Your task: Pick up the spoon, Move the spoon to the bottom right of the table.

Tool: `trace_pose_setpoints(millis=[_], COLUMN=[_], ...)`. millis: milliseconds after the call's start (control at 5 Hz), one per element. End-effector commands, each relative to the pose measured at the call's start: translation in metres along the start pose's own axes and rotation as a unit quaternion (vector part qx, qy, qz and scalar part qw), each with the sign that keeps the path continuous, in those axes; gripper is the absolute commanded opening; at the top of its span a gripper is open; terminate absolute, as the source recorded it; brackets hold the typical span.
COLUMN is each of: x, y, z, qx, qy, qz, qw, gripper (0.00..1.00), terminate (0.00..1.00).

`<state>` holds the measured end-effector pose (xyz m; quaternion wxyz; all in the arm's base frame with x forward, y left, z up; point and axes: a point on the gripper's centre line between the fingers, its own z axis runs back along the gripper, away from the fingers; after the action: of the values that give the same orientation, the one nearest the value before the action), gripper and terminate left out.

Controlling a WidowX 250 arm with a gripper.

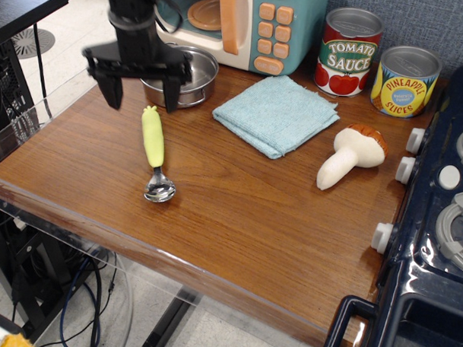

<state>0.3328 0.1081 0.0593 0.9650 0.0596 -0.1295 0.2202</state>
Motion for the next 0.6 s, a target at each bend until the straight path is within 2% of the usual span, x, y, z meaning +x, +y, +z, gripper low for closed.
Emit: trace_pose_setpoints(millis=[0,400], x=[-0.006,-0.010], y=[0.000,0.009], z=[-0.010,-0.026], qx=[0.031,0.055], qy=[0.013,0.030], qz=[0.010,0.023], qw=[0.9994,0.9978], gripper=[1.00,1.00], terminate=[0.00,0.00])
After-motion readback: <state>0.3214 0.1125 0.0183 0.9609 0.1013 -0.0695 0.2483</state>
